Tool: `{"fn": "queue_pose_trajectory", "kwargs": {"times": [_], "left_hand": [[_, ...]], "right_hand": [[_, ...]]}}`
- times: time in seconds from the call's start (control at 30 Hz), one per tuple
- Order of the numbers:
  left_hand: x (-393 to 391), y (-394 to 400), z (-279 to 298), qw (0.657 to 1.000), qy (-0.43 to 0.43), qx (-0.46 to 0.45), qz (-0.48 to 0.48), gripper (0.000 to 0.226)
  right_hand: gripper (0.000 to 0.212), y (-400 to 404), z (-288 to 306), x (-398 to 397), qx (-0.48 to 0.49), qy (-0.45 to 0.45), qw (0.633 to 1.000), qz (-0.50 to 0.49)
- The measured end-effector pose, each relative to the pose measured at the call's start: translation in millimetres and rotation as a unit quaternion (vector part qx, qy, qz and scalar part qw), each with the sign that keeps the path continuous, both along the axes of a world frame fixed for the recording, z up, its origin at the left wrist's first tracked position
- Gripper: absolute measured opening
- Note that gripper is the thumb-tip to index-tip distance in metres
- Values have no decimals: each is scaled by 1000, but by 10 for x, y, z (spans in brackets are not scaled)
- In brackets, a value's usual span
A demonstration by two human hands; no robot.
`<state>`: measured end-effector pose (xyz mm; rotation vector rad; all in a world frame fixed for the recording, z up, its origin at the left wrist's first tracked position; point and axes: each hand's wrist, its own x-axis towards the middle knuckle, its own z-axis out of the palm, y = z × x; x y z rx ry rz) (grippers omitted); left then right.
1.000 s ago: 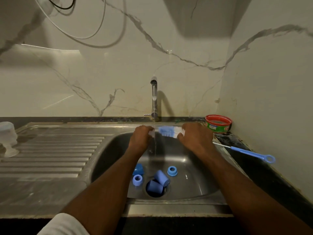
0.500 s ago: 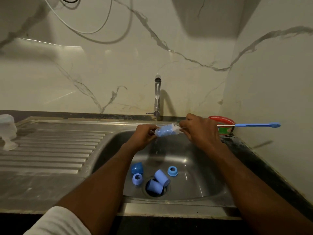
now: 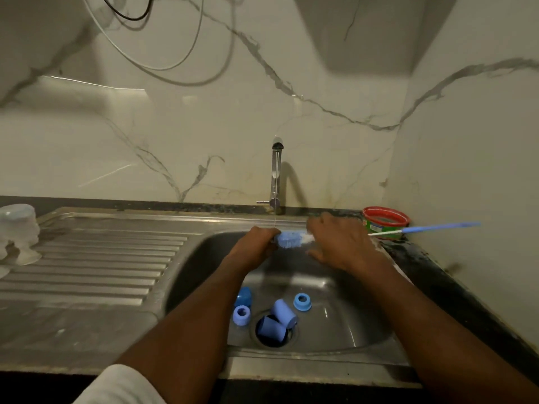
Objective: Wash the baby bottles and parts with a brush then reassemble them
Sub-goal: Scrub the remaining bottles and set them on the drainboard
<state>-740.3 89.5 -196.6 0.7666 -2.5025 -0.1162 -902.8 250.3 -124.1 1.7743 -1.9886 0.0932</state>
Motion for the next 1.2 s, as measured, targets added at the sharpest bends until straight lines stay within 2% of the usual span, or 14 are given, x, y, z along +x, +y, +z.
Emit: {"fn": "queue_pose_trajectory", "kwargs": {"times": [0.1, 0.17, 0.23, 0.3, 0.33, 0.4, 0.47, 0.6, 0.7, 0.8, 0.9, 0.93, 1.07, 1.2], "left_hand": [[74, -84, -37, 1000, -22, -23, 3, 30], [101, -92, -23, 998, -23, -48, 14, 28], [87, -109, -7, 996, -23, -91, 13, 28], [55, -61, 54, 991, -26, -129, 8, 28], [36, -54, 68, 991, -16, -136, 4, 28], [-17, -38, 82, 995, 7, -103, 3, 27], [-55, -36, 48, 999, 12, -30, -1, 25], [-1, -97, -66, 994, -108, 9, -27, 28], [89, -164, -32, 998, -53, 2, -20, 26], [161, -169, 62, 998, 29, -50, -32, 17], [173, -121, 127, 993, 75, -67, -64, 19], [156, -117, 123, 992, 89, -58, -67, 20], [55, -81, 48, 998, 34, -17, -46, 29], [41, -101, -42, 993, -91, 64, -37, 33]], "right_hand": [[32, -80, -69, 145, 21, 94, 995, -7], [28, -127, -111, 218, 62, -55, 994, -75], [27, -151, 28, 219, 117, -439, 876, -164], [27, -91, 88, 144, 124, -628, 739, -212], [30, -65, 86, 92, 120, -612, 752, -211], [43, -33, 12, -47, 89, -369, 909, -171], [60, -22, -117, -150, 35, -151, 986, -63], [37, -113, -168, -85, 41, 40, 997, 56], [22, -223, -232, -30, -5, 62, 998, 20], [20, -202, -168, 54, 30, -266, 959, -89], [17, -49, 59, 101, 106, -655, 732, -156], [16, -28, 52, 70, 114, -669, 719, -148], [40, -88, -188, -25, 27, -290, 953, -82], [49, -145, -227, -7, -4, -31, 999, 18]]}}
